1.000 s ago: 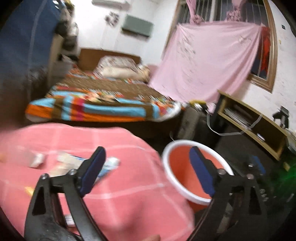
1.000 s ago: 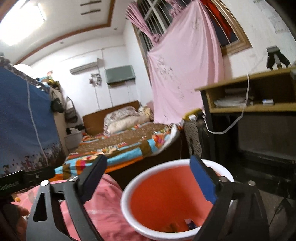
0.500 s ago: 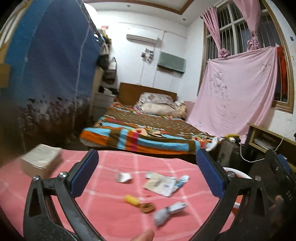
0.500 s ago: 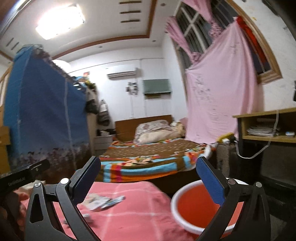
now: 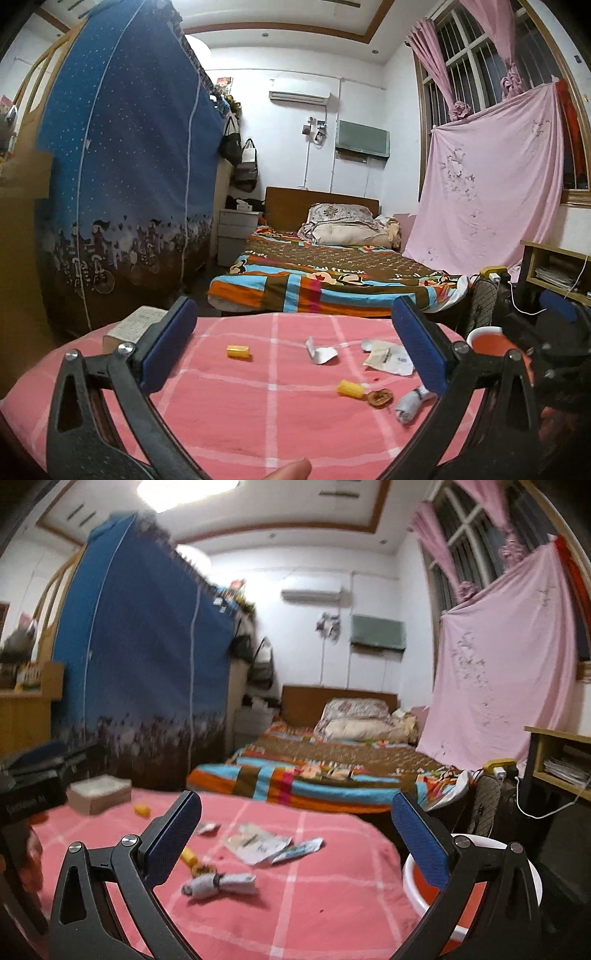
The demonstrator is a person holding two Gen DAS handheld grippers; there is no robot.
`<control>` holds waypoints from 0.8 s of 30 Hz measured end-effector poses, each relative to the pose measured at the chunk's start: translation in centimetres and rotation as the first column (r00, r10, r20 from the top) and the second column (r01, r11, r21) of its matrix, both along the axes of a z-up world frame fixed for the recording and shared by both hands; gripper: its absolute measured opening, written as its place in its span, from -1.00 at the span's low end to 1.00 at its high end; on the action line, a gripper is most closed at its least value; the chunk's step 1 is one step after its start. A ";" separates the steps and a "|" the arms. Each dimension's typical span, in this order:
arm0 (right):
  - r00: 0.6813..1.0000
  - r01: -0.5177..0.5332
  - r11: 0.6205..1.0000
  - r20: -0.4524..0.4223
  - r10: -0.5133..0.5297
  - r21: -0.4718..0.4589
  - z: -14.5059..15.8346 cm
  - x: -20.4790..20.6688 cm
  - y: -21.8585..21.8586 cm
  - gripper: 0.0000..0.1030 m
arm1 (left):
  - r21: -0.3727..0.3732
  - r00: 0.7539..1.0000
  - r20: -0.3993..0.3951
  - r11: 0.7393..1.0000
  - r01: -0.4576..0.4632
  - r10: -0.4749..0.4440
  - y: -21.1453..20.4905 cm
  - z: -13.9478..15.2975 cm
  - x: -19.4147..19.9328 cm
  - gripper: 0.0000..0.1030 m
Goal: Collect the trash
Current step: 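Move both tools back over the table toward the remaining trash, then close the left gripper on the yellow cap while the right approaches the grey sock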
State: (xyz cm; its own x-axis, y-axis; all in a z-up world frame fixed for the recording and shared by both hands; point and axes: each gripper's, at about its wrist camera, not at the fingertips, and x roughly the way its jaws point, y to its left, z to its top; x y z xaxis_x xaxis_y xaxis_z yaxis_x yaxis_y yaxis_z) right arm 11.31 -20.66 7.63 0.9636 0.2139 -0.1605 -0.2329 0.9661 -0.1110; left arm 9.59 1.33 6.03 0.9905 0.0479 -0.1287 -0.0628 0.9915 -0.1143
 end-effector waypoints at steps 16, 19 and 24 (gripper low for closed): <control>0.888 -0.141 0.989 -0.447 0.105 -0.049 -4.4 6.3 2.6 0.99 | -0.075 0.948 -0.313 0.996 0.042 -0.064 1.8 -3.2 4.2 0.58; 0.863 -0.191 0.979 -0.486 0.136 -0.065 -4.9 6.4 3.5 0.95 | -0.103 0.921 -0.381 0.993 0.052 -0.088 2.0 -4.0 5.2 0.41; 0.824 -0.270 0.956 -0.540 0.169 -0.114 -5.9 6.5 5.3 0.72 | -0.135 0.868 -0.481 0.989 0.064 -0.122 1.8 -5.4 6.5 0.06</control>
State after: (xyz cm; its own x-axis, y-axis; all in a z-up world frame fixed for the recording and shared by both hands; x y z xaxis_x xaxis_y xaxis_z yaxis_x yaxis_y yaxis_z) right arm 17.84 -15.34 1.68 0.6567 0.3286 -0.6788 -0.5082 0.8578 -0.0763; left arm 16.08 3.09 0.66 0.7999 -0.0843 -0.5941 -0.0473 0.9781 -0.2025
